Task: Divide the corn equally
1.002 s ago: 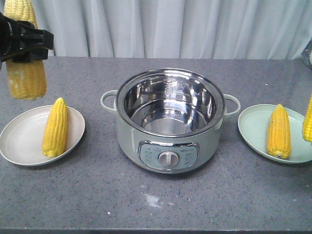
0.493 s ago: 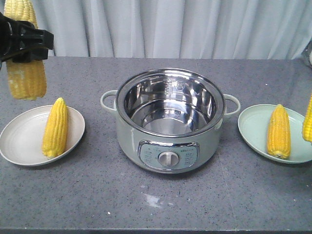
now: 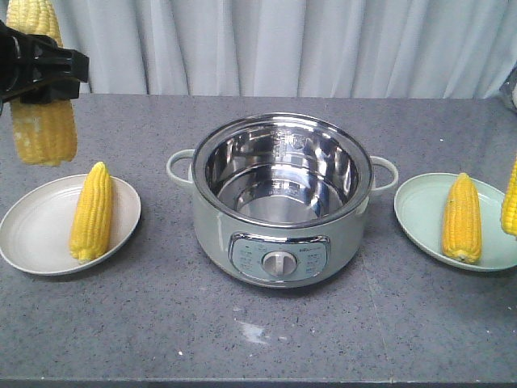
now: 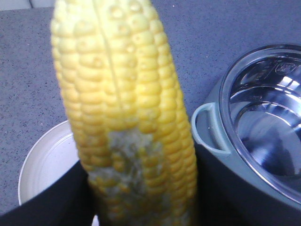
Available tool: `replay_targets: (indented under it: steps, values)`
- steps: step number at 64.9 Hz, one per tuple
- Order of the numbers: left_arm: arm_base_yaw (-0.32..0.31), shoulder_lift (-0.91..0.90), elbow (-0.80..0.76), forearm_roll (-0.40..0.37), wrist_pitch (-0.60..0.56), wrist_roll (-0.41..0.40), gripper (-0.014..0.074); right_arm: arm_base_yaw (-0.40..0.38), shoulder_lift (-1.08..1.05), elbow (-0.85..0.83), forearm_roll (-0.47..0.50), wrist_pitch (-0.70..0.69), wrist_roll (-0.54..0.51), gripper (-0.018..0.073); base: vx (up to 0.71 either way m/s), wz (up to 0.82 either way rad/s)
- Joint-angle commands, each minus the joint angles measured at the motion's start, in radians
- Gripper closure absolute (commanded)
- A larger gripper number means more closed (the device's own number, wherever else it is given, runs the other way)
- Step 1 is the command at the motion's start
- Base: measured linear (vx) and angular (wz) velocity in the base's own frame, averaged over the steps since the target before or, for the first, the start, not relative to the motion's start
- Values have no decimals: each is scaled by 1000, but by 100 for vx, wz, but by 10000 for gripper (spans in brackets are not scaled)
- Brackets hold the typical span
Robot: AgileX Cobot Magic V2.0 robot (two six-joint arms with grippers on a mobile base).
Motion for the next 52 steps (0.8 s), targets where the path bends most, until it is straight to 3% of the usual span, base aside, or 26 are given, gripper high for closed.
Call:
replay_targets:
  steps: [1,52]
  values:
    - [1,-28,-25,2,-57,-7,524,-7,-16,-25,15,-65,-3,366,0,0]
    - [1,-28,-25,2,-57,-7,524,-7,-16,-25,15,-65,-3,366,0,-1]
